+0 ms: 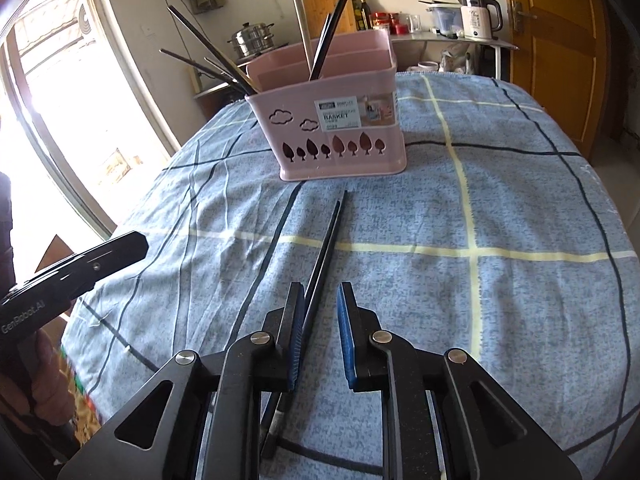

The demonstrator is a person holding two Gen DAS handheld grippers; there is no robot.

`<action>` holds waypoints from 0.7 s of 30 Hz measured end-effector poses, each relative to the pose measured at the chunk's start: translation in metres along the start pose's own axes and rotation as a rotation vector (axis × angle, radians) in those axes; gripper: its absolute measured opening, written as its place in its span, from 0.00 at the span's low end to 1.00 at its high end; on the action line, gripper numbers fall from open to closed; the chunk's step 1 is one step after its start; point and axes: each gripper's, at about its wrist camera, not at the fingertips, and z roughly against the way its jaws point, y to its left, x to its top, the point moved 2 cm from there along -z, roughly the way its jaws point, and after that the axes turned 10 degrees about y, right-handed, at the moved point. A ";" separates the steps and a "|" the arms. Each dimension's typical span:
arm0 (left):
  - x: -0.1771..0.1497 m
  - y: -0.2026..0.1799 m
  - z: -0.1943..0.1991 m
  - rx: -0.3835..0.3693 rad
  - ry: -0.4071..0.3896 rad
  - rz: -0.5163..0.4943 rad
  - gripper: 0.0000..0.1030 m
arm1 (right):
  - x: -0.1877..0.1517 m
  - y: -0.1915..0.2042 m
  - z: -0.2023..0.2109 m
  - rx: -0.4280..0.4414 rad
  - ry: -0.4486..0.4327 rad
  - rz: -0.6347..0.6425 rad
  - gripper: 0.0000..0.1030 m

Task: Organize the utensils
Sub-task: 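Move both open grippers back toward the black chopsticks lying on the sheet, then close the left gripper on a black chopstick while the right gripper grasps a black chopstick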

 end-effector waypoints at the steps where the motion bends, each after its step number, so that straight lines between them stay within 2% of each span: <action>1: 0.000 0.001 -0.001 0.000 0.002 0.004 0.11 | 0.001 0.000 -0.006 0.000 0.012 -0.001 0.17; 11: 0.002 0.012 -0.008 0.001 0.019 0.026 0.11 | 0.008 0.005 -0.044 -0.011 0.085 0.009 0.17; 21: 0.000 0.005 -0.017 -0.005 0.040 0.014 0.11 | 0.006 -0.005 -0.043 0.026 0.077 -0.028 0.17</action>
